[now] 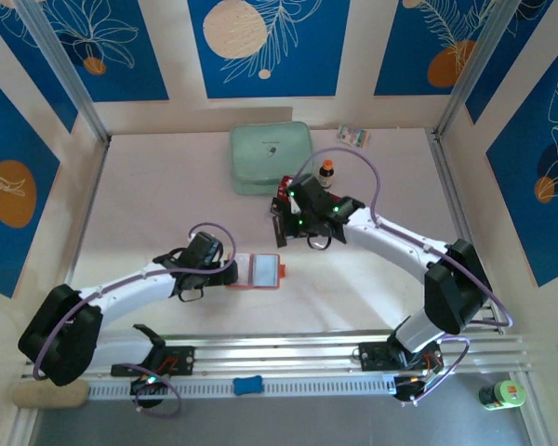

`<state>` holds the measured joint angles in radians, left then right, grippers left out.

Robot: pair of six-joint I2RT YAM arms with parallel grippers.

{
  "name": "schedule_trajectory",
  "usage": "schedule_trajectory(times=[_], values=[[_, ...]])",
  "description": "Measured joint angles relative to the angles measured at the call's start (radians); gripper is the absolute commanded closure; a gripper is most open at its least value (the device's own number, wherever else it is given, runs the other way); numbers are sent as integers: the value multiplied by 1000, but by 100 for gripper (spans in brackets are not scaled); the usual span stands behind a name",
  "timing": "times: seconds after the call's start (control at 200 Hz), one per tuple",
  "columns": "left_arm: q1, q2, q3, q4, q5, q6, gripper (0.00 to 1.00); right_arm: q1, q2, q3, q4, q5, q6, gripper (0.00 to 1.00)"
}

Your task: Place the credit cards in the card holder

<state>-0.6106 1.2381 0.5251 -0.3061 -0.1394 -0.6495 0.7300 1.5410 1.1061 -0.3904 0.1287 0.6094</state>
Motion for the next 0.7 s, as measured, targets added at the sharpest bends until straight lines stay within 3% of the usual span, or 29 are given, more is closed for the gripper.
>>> schedule_trajectory(times=[0.15, 0.355, 0.7], values=[[0, 0, -1, -12, 0, -4, 3, 49, 9, -196, 263, -70, 194, 100], [0, 0, -6, -19, -3, -7, 3, 109, 76, -298, 542, -77, 367, 100], [0, 0, -10, -24, -7, -7, 4, 132, 95, -378, 721, -18, 467, 100]])
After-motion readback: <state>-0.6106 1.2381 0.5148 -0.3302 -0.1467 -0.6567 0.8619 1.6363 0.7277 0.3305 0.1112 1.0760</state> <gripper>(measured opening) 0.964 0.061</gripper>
